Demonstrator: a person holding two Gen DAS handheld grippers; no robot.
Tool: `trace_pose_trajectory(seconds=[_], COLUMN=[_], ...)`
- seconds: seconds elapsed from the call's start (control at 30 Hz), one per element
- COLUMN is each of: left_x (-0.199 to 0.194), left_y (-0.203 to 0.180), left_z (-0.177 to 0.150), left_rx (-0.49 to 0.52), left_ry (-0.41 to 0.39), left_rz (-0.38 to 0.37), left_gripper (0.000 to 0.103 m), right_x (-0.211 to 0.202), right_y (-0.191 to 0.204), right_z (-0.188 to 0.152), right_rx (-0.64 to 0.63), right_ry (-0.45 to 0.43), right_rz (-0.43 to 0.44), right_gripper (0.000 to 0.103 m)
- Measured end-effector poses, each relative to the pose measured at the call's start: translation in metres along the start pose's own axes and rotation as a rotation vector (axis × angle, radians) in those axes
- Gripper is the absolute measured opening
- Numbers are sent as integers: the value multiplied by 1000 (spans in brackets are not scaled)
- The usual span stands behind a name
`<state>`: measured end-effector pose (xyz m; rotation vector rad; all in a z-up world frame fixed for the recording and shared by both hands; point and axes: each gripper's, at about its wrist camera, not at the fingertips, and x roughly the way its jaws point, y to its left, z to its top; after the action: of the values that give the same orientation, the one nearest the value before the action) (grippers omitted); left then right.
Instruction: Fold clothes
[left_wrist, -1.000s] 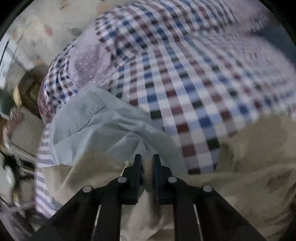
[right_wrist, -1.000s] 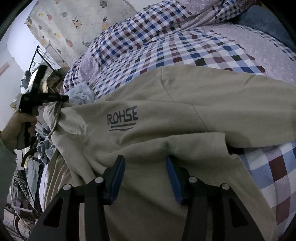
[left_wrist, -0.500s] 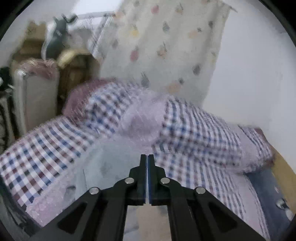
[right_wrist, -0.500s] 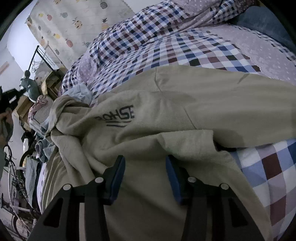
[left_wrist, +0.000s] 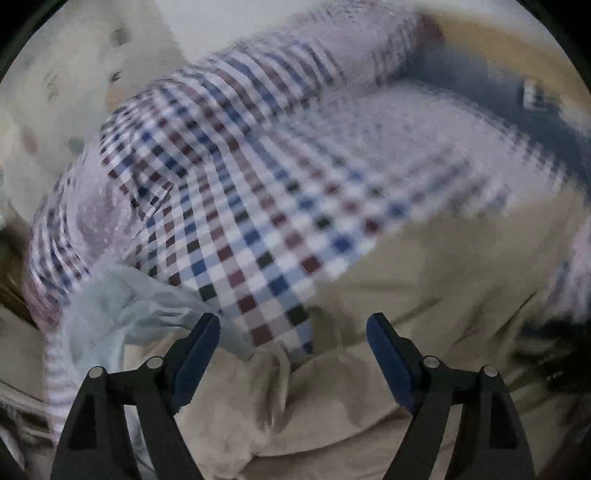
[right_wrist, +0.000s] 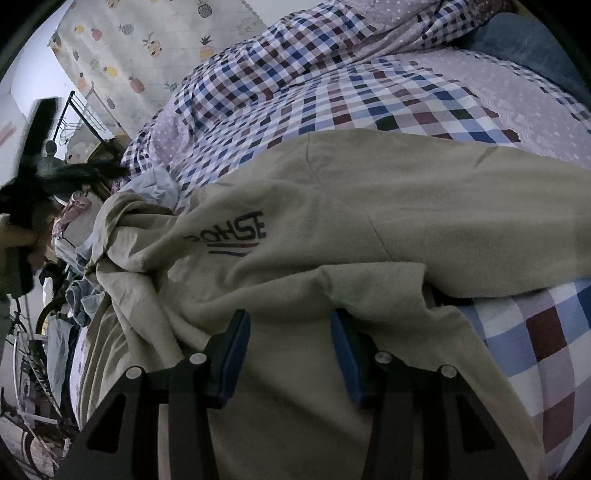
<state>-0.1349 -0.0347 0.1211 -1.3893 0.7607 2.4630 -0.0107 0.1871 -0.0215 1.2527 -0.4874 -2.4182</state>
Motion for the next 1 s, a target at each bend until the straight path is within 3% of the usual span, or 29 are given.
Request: trace_pose_trajectory(seconds=[0.13,0.2,0.27,0.3,0.4,0.53,0.67,0.73,0.83,0.9,1.0], left_x=[44,61,75,76,71,40,-19,-54,-120,-154,-161], left_y=[-11,-10,-9,-7,0,34,85,121,181,226,278], left_z=[0,-3,-6,-7,-9,8,13,5,-29,-68,-145], left_rx=[73,89,97,90,61,-105,-320,-441,-675,-852,-1096], left_ry=[153,235,302,306,302,153,-56,-213,-492,-671,-740], left_rz=[139,159,175,177,171,173,193,201,210,242,292], left_gripper=[84,68,18,10,7,6,5,5,5,5,5], right_x=[1,1,1,1,0,-1,-2,-2,-3,-4,-5], right_y=[-2,-3,-5,-5,-6,-7,-7,-7,-8,-8,-8], right_z=[1,1,2,2,1,1,0,0,-1,-1,-2], right_rx=[7,11,16,18,20,20,16,14,9,5,1], right_ry=[4,6,7,7,7,5,1,0,-2,-2,-2], right_rz=[16,23,31,33,39,40,35,34,30,30,31], right_gripper=[49,49,49,49,49,49,48,48,47,47,47])
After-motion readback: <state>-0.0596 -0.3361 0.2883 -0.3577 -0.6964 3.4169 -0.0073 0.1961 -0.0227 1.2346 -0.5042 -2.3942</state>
